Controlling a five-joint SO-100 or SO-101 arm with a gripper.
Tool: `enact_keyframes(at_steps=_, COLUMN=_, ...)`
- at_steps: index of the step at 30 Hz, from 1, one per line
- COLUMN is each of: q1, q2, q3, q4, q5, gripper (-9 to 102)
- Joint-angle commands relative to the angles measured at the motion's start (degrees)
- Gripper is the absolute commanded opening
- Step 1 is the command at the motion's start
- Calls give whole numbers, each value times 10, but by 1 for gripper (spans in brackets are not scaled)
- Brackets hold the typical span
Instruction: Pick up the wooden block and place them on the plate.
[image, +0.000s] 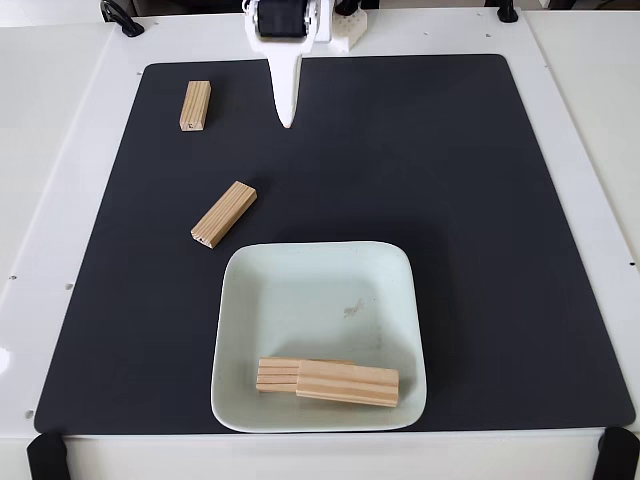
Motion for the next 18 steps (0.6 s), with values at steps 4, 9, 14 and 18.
enact_keyframes(at_steps=4, q1=50, q2=25, q3=12, q4=-4, q5=44, gripper=0)
enact_keyframes(at_steps=9, q1=70, q2=22, q3=7, q4=-9, q5=80, gripper=0)
enact_keyframes(at_steps=14, q1=83, q2=30, q3=-22, q4=-2, q5=163, gripper=-1)
enact_keyframes(at_steps=18, q1=107, q2=30, q3=-30, q4=-1, q5=232, gripper=-1)
